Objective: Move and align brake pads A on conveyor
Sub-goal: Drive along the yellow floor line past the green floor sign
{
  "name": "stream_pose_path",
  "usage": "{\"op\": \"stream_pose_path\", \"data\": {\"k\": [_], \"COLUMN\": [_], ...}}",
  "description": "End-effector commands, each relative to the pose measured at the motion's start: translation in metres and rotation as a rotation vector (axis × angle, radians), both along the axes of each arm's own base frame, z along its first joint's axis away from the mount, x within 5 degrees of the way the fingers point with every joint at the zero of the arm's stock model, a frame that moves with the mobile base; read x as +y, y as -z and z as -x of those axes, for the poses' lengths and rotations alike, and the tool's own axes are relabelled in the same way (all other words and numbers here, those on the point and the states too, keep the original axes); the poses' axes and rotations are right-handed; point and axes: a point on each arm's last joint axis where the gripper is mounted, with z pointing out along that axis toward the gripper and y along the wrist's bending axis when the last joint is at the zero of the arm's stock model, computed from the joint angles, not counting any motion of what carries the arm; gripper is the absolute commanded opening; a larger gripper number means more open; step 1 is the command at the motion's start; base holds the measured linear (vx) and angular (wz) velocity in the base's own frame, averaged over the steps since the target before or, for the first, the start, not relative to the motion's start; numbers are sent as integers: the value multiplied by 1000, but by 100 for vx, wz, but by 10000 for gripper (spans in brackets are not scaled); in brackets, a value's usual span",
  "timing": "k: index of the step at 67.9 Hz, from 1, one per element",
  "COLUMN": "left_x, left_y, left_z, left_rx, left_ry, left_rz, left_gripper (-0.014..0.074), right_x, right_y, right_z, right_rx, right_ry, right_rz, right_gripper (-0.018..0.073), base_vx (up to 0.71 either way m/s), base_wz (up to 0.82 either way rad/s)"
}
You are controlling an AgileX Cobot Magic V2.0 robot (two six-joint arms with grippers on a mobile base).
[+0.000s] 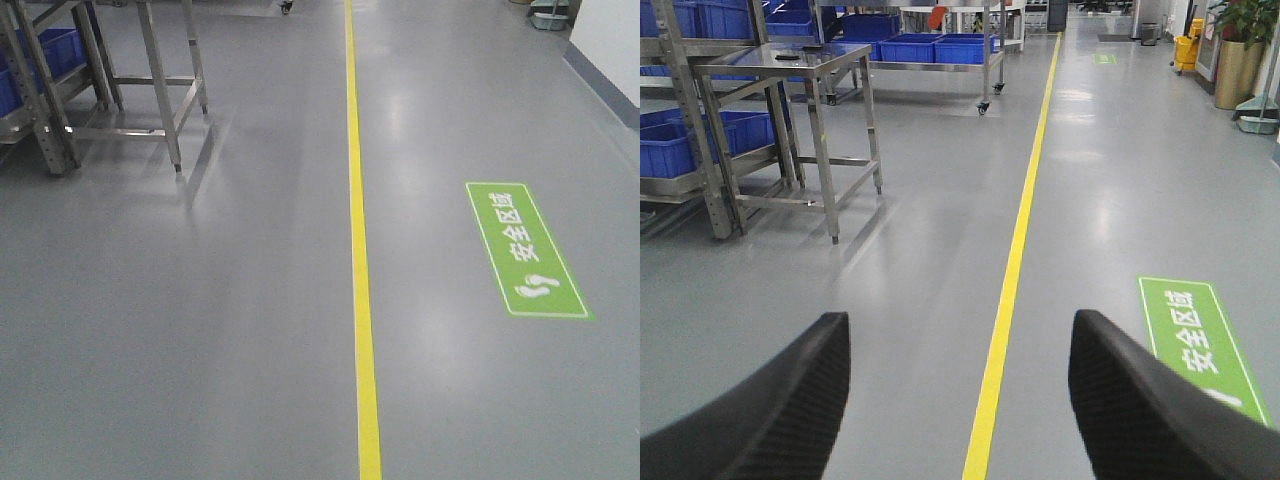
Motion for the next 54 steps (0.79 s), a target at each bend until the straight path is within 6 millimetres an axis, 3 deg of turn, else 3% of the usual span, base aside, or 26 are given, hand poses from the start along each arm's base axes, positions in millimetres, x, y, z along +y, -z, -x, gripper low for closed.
{"op": "stream_pose_path", "data": {"k": [1,54], "left_x": [-1,-1], "left_y": [-14,-14], "left_z": [-2,-2], "left_rx": [-87,-87], "left_ry": [2,2], "left_rz": [22,22], "left_gripper": [503,503], "right_x": [0,0], "right_y": [-14,-14], "right_z": [-1,-1], "right_rx": [-86,-86], "right_ry": [5,5], "right_rz": [-5,-5], "right_gripper": [453,453], "base_vx": [65,69], "base_wz": [4,3]}}
